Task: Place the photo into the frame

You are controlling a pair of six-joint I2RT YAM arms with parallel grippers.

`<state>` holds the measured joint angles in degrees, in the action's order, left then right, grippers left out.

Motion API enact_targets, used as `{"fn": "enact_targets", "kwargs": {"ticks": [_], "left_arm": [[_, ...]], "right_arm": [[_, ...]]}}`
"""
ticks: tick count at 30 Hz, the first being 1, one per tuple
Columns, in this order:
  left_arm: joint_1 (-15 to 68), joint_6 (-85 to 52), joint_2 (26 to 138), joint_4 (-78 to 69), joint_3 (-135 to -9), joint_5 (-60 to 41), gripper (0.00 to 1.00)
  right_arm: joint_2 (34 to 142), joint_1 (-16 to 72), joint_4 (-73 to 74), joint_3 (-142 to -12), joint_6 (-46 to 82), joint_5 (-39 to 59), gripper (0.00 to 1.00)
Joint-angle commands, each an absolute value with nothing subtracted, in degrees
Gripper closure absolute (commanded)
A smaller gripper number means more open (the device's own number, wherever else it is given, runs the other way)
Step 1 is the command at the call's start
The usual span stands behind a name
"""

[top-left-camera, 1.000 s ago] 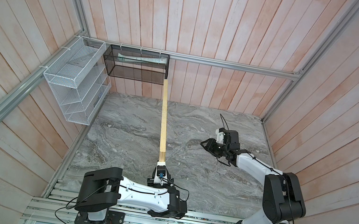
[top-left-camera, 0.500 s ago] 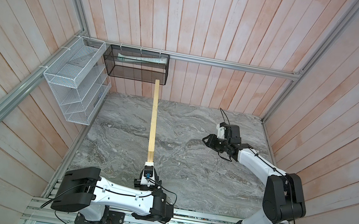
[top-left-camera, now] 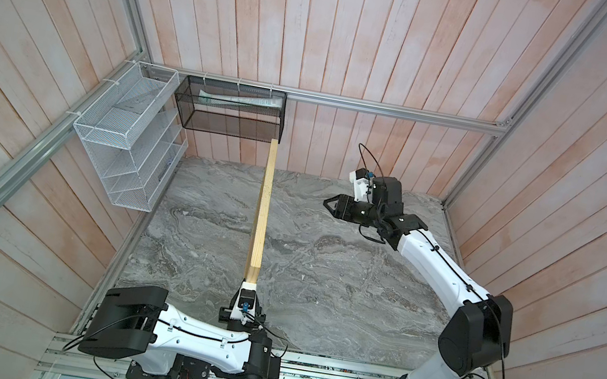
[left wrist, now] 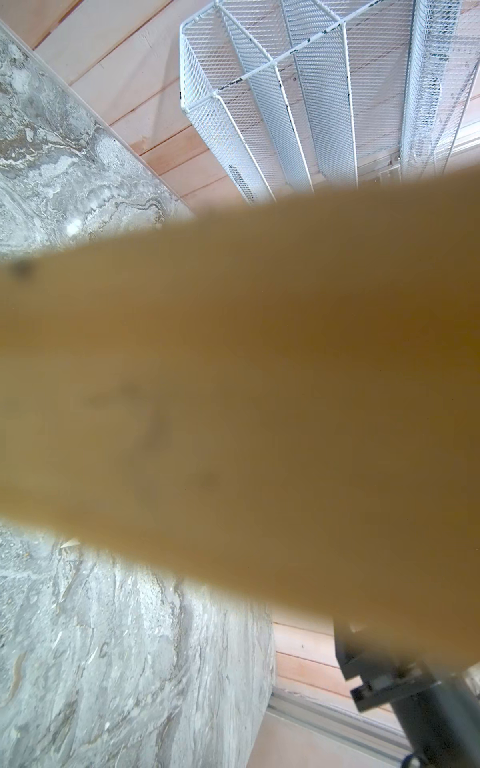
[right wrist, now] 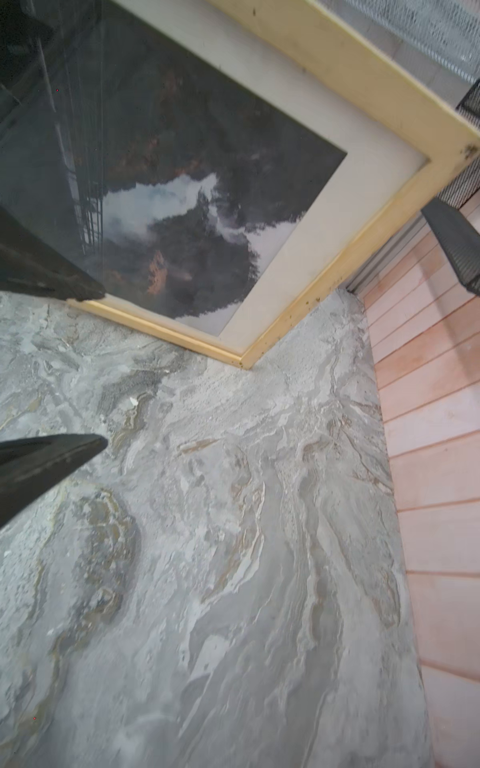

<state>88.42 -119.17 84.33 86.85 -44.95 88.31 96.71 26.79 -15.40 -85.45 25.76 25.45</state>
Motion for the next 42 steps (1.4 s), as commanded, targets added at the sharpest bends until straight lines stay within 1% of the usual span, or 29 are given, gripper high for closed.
{"fn": "enact_targets", "kwargs": {"ticks": [1,3,5,6,7,8,9,14,20,26,30,33,37,42], "left_arm": [[88.7,-155.9,85.0,88.3,-45.8,86.8,1.0],[88.7,-155.9,85.2,88.3,-45.7,86.9,1.0],[88.8,-155.9,85.3,88.3,-45.8,87.0,1.0],[88.8,-155.9,85.1,88.3,-45.8,87.2,1.0],[88.8,-155.9,84.7,88.3,-45.5,87.2,1.0],[88.8,-155.9,83.9,88.1,-45.1,87.3,1.0],[88.8,-155.9,82.7,87.7,-44.6,87.4,1.0],[88.5,-154.4,74.6,88.3,-44.5,84.8,1.0],[88.5,-151.8,65.8,88.4,-46.1,89.3,1.0],[87.4,-143.7,62.4,88.2,-53.6,89.3,1.0],[86.9,-142.0,59.3,88.2,-57.4,88.8,1.0],[87.1,-138.3,59.3,88.0,-60.5,88.8,1.0],[87.2,-138.3,61.2,88.3,-62.3,89.3,1.0],[86.8,-139.6,62.9,88.2,-62.7,89.3,1.0]], "right_arm": [[96.4,28.9,-13.4,-88.3,27.6,33.3,0.35],[96.0,29.7,-9.7,-88.5,29.5,36.4,0.31],[96.5,30.8,-7.1,-89.3,30.8,37.9,0.29],[97.3,31.2,-6.7,-90.5,31.3,38.8,0.28],[98.1,31.7,-6.9,-91.9,31.5,39.5,0.25],[99.3,32.2,-7.9,-93.5,31.1,39.5,0.09],[100.2,32.7,-9.2,-95.2,30.4,38.7,0.07],[102.6,33.3,-12.2,-99.0,29.2,36.0,0.07],[102.8,33.3,-13.6,-98.2,28.1,33.3,0.07],[103.0,32.6,-14.3,-95.2,28.1,31.1,0.07],[104.0,32.0,-14.6,-92.5,29.3,29.8,0.09],[104.3,31.6,-12.5,-88.0,31.1,30.3,0.11],[103.7,30.3,-8.5,-79.7,33.3,33.3,0.11],[100.7,28.2,11.9,-61.3,46.7,42.3,0.1]]}}
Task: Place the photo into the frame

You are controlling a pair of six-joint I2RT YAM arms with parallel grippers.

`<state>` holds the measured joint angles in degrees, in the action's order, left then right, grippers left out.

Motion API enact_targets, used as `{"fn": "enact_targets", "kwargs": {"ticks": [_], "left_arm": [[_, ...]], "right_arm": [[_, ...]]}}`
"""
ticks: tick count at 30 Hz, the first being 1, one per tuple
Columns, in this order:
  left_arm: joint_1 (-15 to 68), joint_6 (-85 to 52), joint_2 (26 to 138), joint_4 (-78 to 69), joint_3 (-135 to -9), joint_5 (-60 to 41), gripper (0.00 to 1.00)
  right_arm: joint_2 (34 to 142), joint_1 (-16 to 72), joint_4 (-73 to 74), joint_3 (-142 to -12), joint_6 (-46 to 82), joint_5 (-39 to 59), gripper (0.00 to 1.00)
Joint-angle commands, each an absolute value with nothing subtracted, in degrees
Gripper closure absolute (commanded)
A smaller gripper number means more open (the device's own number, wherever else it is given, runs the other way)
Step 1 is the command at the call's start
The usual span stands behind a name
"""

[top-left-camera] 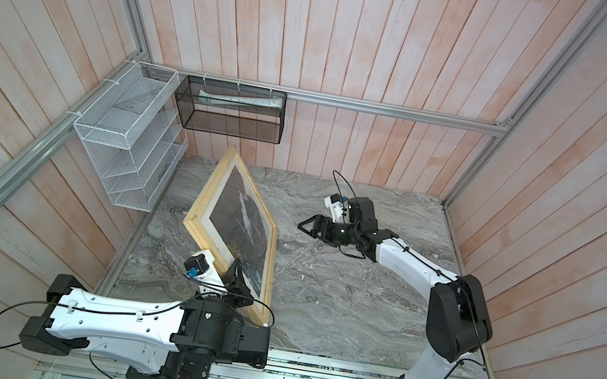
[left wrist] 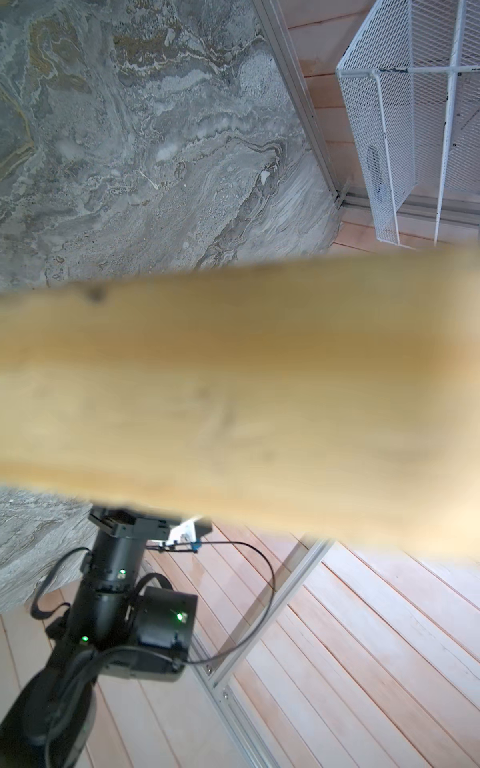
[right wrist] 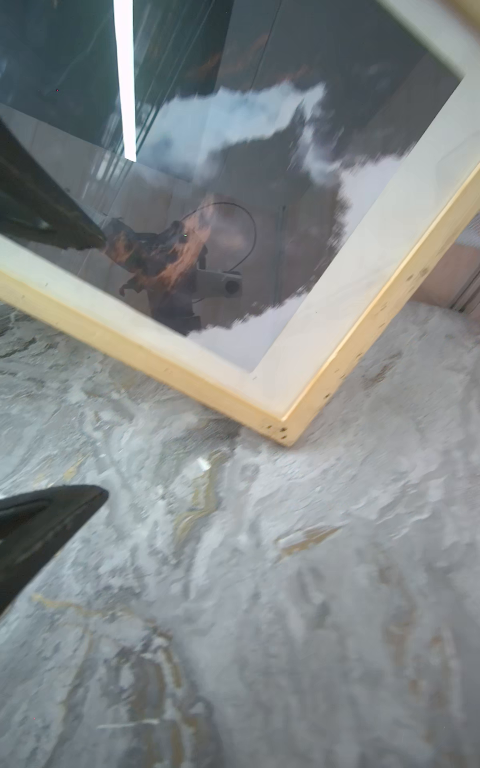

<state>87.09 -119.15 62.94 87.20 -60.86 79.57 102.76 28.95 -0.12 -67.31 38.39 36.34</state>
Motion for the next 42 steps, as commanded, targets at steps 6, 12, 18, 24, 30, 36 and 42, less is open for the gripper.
{"fn": "enact_targets", "kwargs": {"ticks": [6,12,18,24,30,36,42], "left_arm": [[85.6,-144.3,63.8,88.2,-62.2,89.3,1.0],[84.2,-149.9,65.1,88.3,-63.2,89.4,1.0],[83.5,-154.6,66.0,88.3,-63.6,89.4,1.0],[82.9,-155.8,65.9,87.1,-64.5,89.5,1.0],[82.3,-155.8,66.0,84.5,-64.7,89.5,1.0],[81.6,-155.8,66.5,82.0,-65.0,89.5,1.0],[80.8,-155.8,66.6,76.5,-63.6,89.4,1.0]], "right_arm": [[100.9,30.5,39.5,-45.2,65.5,44.9,0.09],[104.8,32.7,59.6,-39.8,78.3,43.0,0.09],[110.0,36.2,68.4,-41.3,85.4,41.4,0.09],[112.0,38.3,71.4,-42.2,87.5,39.7,0.09],[115.1,41.2,76.4,-42.9,91.8,37.8,0.09],[116.4,42.5,81.4,-41.1,95.3,35.3,0.1],[118.8,44.3,88.1,-41.2,100.5,32.9,0.11]]}}
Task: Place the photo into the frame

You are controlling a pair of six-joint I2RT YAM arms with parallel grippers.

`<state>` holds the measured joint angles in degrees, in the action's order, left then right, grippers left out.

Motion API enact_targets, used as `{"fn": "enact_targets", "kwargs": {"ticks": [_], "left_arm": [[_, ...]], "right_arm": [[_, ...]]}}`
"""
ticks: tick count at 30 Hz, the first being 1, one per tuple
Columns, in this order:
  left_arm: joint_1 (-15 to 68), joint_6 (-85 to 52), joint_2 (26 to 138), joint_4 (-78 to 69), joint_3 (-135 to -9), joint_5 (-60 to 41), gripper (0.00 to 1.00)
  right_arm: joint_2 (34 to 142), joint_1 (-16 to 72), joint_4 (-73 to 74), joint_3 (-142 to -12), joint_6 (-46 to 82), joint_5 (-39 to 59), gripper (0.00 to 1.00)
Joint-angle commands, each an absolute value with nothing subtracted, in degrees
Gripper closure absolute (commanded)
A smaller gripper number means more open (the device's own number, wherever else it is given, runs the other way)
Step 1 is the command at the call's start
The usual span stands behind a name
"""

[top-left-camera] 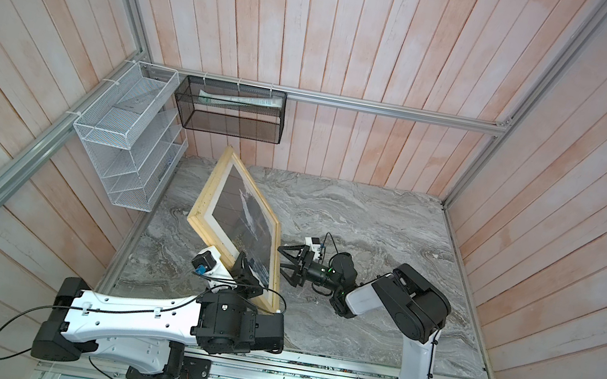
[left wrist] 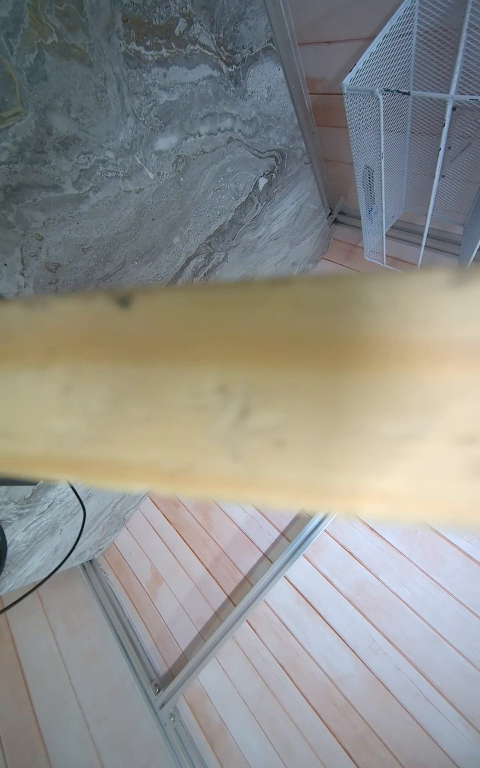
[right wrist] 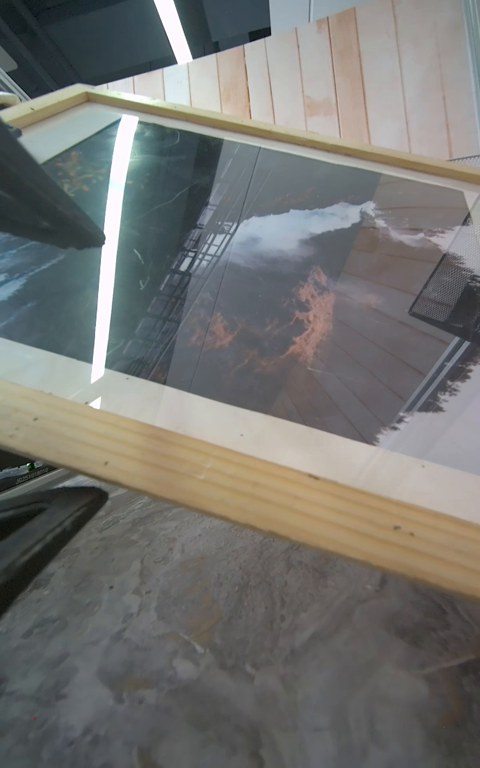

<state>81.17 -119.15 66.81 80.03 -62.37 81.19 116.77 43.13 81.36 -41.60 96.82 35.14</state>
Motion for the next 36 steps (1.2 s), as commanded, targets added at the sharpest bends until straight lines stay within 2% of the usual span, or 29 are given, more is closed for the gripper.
{"fn": "enact_targets", "kwargs": {"ticks": [1,6,12,16,18,22,36], "left_arm": [[80.7,-155.8,66.7,75.3,-63.2,89.5,1.0],[80.5,-155.8,67.7,74.1,-63.6,89.4,1.0],[80.5,-155.8,67.7,71.9,-62.6,89.4,1.0],[80.5,-155.8,67.7,70.8,-61.9,89.4,1.0],[80.5,-155.8,67.7,70.5,-61.7,89.4,1.0],[80.5,-155.9,67.5,70.2,-61.4,89.5,1.0],[80.4,-155.9,66.5,68.5,-59.5,89.5,1.0]], "right_arm": [[119.4,44.7,89.7,-41.3,101.8,32.2,0.11],[121.3,46.2,94.6,-41.4,104.8,29.5,0.15],[120.3,46.2,96.9,-40.9,104.7,27.5,0.3],[119.8,46.0,98.1,-39.3,104.9,26.6,0.43],[120.5,46.0,100.0,-38.5,106.0,25.9,0.58],[122.5,45.9,103.5,-37.8,108.4,25.2,0.69],[119.1,44.3,103.5,-34.7,106.4,23.7,0.78]]}}
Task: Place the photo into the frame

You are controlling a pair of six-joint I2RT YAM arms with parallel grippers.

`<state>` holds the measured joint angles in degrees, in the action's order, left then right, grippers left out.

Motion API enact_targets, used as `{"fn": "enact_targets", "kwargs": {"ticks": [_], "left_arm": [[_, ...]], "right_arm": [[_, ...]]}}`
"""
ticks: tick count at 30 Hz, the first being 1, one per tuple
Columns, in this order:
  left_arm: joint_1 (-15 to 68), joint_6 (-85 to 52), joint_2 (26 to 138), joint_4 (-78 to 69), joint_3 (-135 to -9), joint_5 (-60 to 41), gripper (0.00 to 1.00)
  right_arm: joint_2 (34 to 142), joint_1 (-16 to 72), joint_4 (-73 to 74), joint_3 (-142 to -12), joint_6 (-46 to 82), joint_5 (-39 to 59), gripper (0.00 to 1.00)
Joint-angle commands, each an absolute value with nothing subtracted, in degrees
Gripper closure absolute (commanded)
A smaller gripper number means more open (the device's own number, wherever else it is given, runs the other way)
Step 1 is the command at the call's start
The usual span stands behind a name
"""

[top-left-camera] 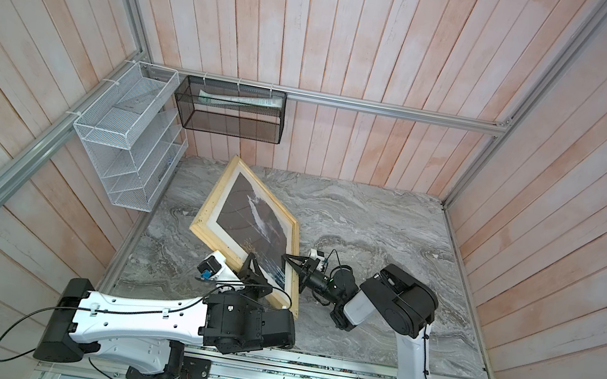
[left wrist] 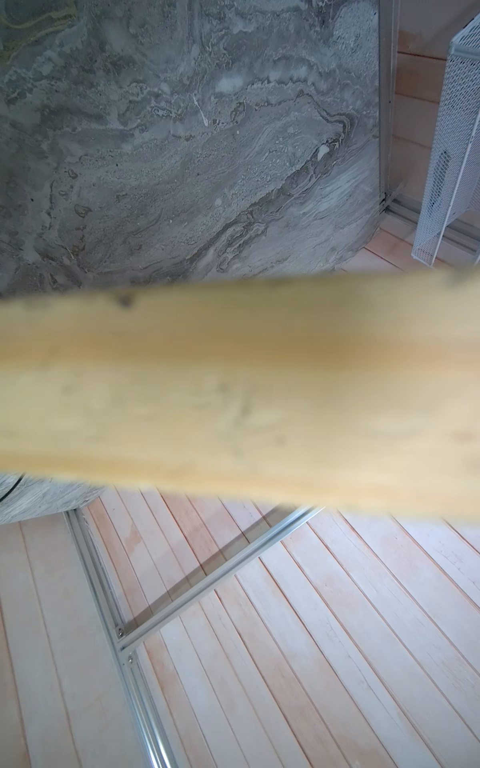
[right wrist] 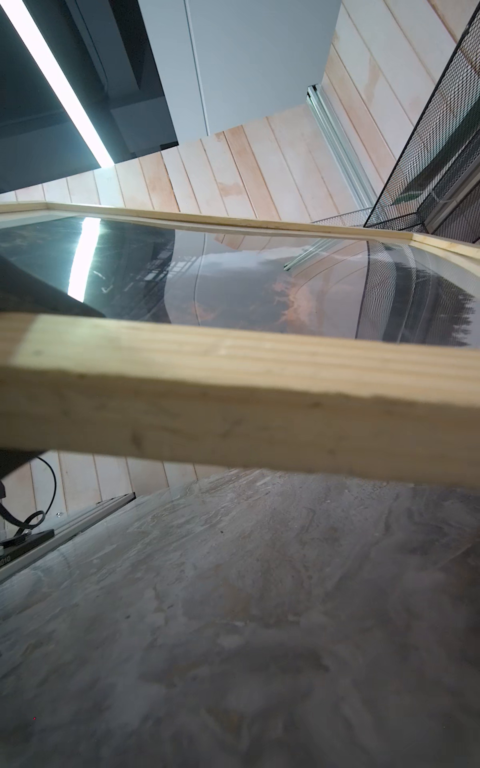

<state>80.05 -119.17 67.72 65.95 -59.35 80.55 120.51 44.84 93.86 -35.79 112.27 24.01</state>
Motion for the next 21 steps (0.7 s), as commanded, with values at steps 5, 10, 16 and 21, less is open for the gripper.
{"fn": "enact_targets", "kwargs": {"ticks": [5,10,16,21], "left_arm": [[80.4,-155.9,65.9,67.3,-58.1,89.5,0.81],[80.3,-155.9,66.0,68.7,-58.6,89.5,0.42],[80.1,-155.9,65.9,69.6,-58.7,89.5,0.27],[80.0,-155.9,65.7,70.5,-58.9,89.5,0.21]], "right_arm": [[117.5,42.8,103.5,-34.1,105.7,23.7,0.77],[116.9,41.9,103.5,-35.0,105.6,24.5,0.74],[116.5,41.4,103.5,-35.6,105.7,24.9,0.66],[116.3,40.9,103.5,-35.5,105.5,25.0,0.56]]}}
